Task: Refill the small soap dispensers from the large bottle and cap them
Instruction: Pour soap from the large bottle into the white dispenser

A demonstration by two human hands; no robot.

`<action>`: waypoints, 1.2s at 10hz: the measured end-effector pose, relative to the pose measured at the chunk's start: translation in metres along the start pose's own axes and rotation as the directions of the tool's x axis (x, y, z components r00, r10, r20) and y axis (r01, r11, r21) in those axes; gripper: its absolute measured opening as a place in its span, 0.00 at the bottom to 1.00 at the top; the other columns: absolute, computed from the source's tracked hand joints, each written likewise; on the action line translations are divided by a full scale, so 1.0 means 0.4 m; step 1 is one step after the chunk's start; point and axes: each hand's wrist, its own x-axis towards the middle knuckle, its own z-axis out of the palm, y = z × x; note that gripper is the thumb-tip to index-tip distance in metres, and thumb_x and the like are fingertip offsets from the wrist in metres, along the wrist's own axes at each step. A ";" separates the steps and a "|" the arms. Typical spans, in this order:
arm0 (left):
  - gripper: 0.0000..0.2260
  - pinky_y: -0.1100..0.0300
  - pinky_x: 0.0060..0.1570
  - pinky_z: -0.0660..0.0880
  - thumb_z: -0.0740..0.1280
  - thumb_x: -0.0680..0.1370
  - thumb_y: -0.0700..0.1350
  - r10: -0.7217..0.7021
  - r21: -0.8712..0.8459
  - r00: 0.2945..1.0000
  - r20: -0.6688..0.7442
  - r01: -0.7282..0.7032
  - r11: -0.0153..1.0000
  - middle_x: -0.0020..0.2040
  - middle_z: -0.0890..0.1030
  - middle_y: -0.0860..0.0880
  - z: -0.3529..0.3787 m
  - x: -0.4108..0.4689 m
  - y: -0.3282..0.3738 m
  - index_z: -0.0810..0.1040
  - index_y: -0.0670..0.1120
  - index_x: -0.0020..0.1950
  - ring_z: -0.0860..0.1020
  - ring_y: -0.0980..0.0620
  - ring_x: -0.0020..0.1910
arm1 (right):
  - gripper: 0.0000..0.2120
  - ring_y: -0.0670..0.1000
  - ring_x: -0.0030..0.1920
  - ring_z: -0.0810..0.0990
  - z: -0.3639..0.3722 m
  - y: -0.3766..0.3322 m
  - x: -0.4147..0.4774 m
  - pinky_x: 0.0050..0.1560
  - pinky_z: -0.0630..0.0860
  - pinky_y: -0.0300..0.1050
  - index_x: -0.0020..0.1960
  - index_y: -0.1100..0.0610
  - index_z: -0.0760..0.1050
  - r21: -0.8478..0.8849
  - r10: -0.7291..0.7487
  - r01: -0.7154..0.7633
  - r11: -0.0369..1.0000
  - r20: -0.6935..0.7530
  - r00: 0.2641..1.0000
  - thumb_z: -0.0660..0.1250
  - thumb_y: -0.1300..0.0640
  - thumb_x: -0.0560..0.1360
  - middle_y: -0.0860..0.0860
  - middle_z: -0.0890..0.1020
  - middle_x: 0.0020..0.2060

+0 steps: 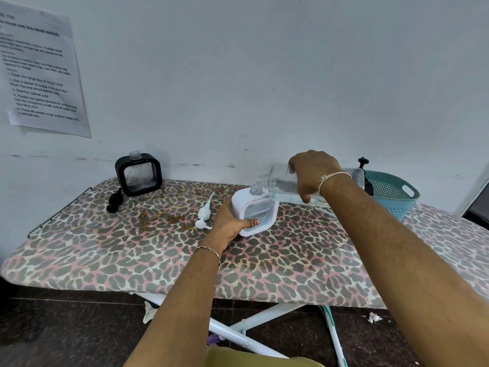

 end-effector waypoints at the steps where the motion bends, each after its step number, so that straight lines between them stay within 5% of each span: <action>1: 0.38 0.51 0.61 0.75 0.82 0.59 0.37 0.000 -0.004 1.000 0.003 0.000 1.000 0.60 0.79 0.51 0.000 -0.002 0.003 0.72 0.50 0.66 0.77 0.51 0.59 | 0.33 0.56 0.55 0.79 0.002 -0.001 0.002 0.49 0.76 0.47 0.61 0.53 0.75 -0.002 -0.001 0.001 1.000 -0.005 1.000 0.80 0.61 0.58 0.52 0.80 0.54; 6: 0.38 0.54 0.60 0.75 0.82 0.60 0.37 0.011 0.007 1.000 -0.005 -0.011 1.000 0.60 0.79 0.51 0.001 -0.006 0.007 0.72 0.50 0.66 0.76 0.51 0.59 | 0.33 0.55 0.54 0.79 0.030 0.018 0.007 0.45 0.74 0.46 0.61 0.53 0.74 0.031 0.009 -0.008 1.000 -0.027 1.000 0.80 0.60 0.58 0.51 0.80 0.54; 9: 0.38 0.52 0.60 0.75 0.82 0.59 0.37 -0.001 -0.016 1.000 -0.008 0.001 1.000 0.59 0.79 0.50 0.001 -0.001 0.001 0.72 0.50 0.66 0.77 0.50 0.58 | 0.33 0.54 0.55 0.78 0.093 0.061 -0.004 0.49 0.75 0.45 0.61 0.51 0.73 0.234 0.015 -0.007 0.972 -0.029 0.999 0.81 0.56 0.59 0.49 0.79 0.53; 12: 0.37 0.57 0.55 0.75 0.81 0.61 0.35 -0.002 -0.058 1.000 0.002 0.002 0.998 0.59 0.79 0.50 0.004 -0.009 0.005 0.72 0.49 0.66 0.77 0.50 0.58 | 0.32 0.50 0.47 0.82 0.206 0.101 -0.008 0.51 0.79 0.46 0.55 0.53 0.74 0.737 0.149 -0.024 0.675 -0.104 0.983 0.83 0.52 0.55 0.49 0.84 0.47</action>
